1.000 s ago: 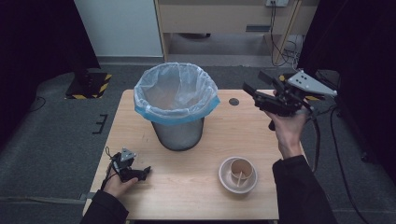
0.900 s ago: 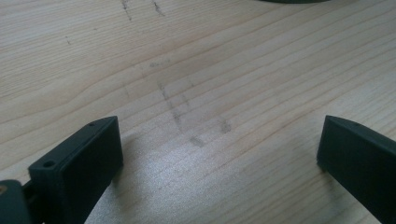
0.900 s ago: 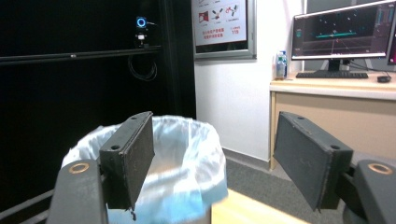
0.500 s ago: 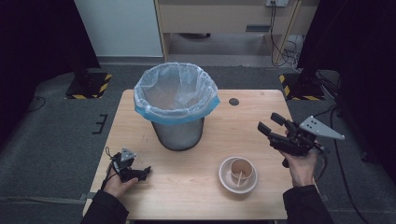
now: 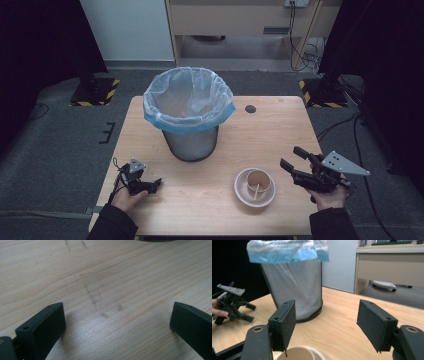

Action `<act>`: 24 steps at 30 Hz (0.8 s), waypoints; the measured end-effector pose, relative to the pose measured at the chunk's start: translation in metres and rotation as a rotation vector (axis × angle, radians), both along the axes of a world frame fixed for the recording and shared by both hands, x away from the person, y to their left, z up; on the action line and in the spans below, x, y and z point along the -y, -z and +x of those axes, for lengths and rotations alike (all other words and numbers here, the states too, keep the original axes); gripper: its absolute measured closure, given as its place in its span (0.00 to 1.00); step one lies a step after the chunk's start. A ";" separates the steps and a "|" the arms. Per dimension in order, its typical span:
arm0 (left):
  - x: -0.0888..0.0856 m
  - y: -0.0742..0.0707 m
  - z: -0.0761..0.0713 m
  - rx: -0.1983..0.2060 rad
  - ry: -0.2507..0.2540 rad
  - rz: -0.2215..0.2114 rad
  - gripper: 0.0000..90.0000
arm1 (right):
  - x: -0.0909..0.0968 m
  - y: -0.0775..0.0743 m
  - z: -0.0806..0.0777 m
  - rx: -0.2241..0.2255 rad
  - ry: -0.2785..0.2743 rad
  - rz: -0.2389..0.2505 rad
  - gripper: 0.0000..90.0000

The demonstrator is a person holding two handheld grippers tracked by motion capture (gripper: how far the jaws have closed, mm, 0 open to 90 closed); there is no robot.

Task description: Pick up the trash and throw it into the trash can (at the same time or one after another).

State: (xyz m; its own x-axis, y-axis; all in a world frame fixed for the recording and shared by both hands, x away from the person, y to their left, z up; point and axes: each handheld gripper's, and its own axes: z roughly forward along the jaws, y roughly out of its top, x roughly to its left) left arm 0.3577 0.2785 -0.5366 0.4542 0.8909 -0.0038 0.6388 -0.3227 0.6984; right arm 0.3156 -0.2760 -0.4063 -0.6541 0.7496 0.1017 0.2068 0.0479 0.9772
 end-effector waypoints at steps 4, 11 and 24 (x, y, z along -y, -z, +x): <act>0.000 0.000 0.000 0.000 0.001 0.000 0.00 | 0.002 0.011 -0.009 -0.017 -0.019 -0.014 0.34; 0.000 0.000 0.000 0.000 0.001 0.000 0.00 | 0.002 0.022 -0.022 -0.037 -0.065 -0.024 0.32; 0.000 0.000 0.000 0.000 0.000 0.000 0.00 | -0.016 0.035 -0.030 -0.084 -0.173 -0.071 0.33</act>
